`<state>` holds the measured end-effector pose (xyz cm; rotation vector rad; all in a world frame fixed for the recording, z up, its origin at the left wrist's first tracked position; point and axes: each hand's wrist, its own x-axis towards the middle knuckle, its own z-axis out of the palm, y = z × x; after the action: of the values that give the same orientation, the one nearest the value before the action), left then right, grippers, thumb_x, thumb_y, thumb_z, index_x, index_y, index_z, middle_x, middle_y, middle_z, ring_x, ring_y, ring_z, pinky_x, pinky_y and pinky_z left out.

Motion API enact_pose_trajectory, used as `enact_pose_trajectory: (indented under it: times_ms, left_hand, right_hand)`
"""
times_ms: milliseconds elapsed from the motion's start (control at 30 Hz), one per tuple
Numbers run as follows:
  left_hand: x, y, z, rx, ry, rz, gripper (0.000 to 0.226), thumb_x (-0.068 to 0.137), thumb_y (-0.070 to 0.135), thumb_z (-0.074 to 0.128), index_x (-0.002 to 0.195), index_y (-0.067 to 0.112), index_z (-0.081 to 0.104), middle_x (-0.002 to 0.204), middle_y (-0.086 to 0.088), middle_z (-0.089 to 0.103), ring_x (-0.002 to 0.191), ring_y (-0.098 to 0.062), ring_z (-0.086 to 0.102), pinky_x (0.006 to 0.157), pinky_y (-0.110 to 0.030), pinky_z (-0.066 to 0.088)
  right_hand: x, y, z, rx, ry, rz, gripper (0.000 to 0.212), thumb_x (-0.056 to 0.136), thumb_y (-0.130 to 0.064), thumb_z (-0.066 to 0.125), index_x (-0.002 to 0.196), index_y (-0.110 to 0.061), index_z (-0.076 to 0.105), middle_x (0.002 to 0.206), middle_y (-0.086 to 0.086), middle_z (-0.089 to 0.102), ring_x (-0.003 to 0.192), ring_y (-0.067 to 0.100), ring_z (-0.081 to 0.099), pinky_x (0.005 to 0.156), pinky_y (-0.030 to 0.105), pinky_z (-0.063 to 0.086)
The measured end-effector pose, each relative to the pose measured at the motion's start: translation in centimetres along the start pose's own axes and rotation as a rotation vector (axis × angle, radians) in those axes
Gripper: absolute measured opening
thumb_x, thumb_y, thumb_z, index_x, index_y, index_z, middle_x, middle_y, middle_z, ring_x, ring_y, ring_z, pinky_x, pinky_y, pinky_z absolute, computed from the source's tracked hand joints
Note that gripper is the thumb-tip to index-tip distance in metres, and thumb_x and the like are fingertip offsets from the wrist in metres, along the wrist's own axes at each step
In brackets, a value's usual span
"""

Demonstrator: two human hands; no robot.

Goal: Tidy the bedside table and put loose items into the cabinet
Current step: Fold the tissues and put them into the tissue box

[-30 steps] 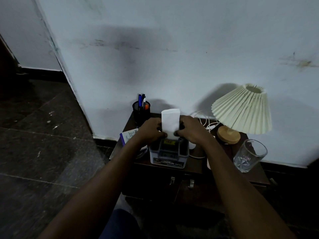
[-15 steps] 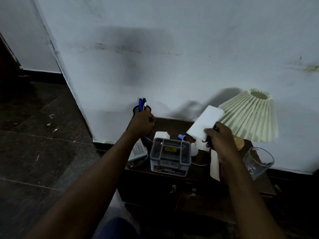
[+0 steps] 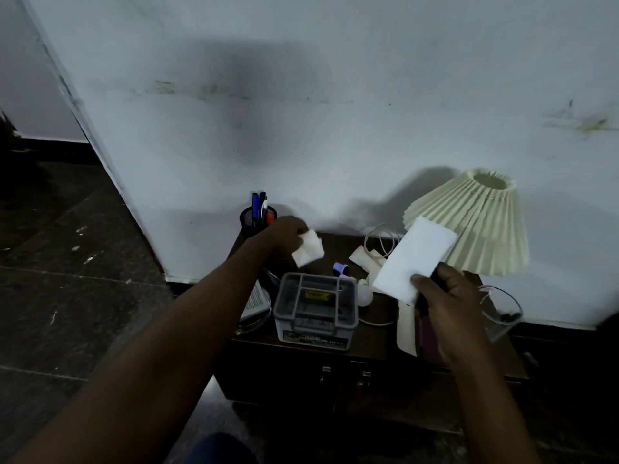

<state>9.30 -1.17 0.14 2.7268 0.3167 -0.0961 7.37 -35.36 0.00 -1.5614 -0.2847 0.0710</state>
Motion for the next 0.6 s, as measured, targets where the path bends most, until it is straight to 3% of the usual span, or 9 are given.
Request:
enact_pose_trajectory:
  times_ms: [133, 200, 267, 400, 467, 533, 600]
  left_hand:
    - [-1.5, 0.0, -2.7, -0.436, 0.254, -0.058, 0.032, 0.095, 0.007, 0.069, 0.127, 0.005, 0.068, 0.122, -0.011, 0.067, 0.111, -0.027, 0.065, 0.081, -0.029, 0.051]
    - [-3.3, 0.5, -3.4, -0.756, 0.257, -0.065, 0.035, 0.091, 0.003, 0.074, 0.125, 0.008, 0.068, 0.118, -0.009, 0.069, 0.106, -0.026, 0.069, 0.070, -0.028, 0.060]
    - [-5.2, 0.9, -3.3, -0.997, 0.262, -0.077, 0.028, 0.089, 0.000, 0.077, 0.116, 0.005, 0.070, 0.115, -0.015, 0.071, 0.103, -0.031, 0.073, 0.071, -0.034, 0.064]
    - [-8.7, 2.0, -2.4, -1.173, 0.352, -0.138, 0.014, 0.086, 0.006, 0.081, 0.100, 0.006, 0.076, 0.111, -0.017, 0.075, 0.107, -0.035, 0.073, 0.082, -0.045, 0.065]
    - [-10.3, 2.4, -2.0, -1.168, 0.409, -0.126, 0.010, 0.086, 0.011, 0.083, 0.095, 0.012, 0.079, 0.110, -0.013, 0.077, 0.107, -0.034, 0.073, 0.090, -0.049, 0.063]
    - [-11.9, 2.7, -1.8, -1.184, 0.444, -0.100, 0.006, 0.087, 0.013, 0.082, 0.090, 0.018, 0.081, 0.107, -0.009, 0.079, 0.102, -0.031, 0.074, 0.085, -0.047, 0.064]
    - [-13.3, 3.1, -1.4, -1.284, 0.422, -0.083, 0.013, 0.091, 0.012, 0.078, 0.085, 0.023, 0.081, 0.099, -0.003, 0.080, 0.088, -0.026, 0.073, 0.070, -0.039, 0.063]
  right_hand:
    - [0.0, 0.5, 0.5, 0.009, 0.004, 0.030, 0.031, 0.097, -0.006, 0.064, 0.099, -0.034, 0.075, 0.097, -0.006, 0.078, 0.068, 0.014, 0.065, 0.053, 0.032, 0.049]
    - [-0.1, 0.7, 0.9, 0.027, -0.015, 0.062, 0.027, 0.097, -0.006, 0.064, 0.102, -0.030, 0.075, 0.095, -0.006, 0.078, 0.062, 0.007, 0.064, 0.049, 0.025, 0.048]
    - [-0.2, 0.7, 1.6, 0.043, -0.045, 0.101, 0.024, 0.096, -0.007, 0.064, 0.104, -0.027, 0.075, 0.096, -0.006, 0.078, 0.061, 0.006, 0.064, 0.048, 0.024, 0.047]
    - [-0.7, 0.7, 3.6, 0.023, -0.134, 0.156, 0.022, 0.096, -0.007, 0.063, 0.100, -0.024, 0.076, 0.094, -0.002, 0.080, 0.072, 0.016, 0.071, 0.052, 0.030, 0.049]
    - [-1.0, 0.6, 4.3, -0.054, -0.179, 0.180, 0.017, 0.097, -0.011, 0.063, 0.097, -0.021, 0.076, 0.087, 0.003, 0.078, 0.069, 0.023, 0.070, 0.053, 0.033, 0.047]
    - [-1.4, 0.6, 4.8, -0.133, -0.239, 0.178, 0.014, 0.099, -0.016, 0.063, 0.092, -0.021, 0.075, 0.069, 0.002, 0.073, 0.055, 0.020, 0.064, 0.046, 0.031, 0.042]
    - [-1.9, 0.5, 5.2, -0.134, -0.264, 0.198, 0.015, 0.098, -0.020, 0.064, 0.088, -0.020, 0.075, 0.061, -0.001, 0.069, 0.049, 0.018, 0.061, 0.041, 0.027, 0.040]
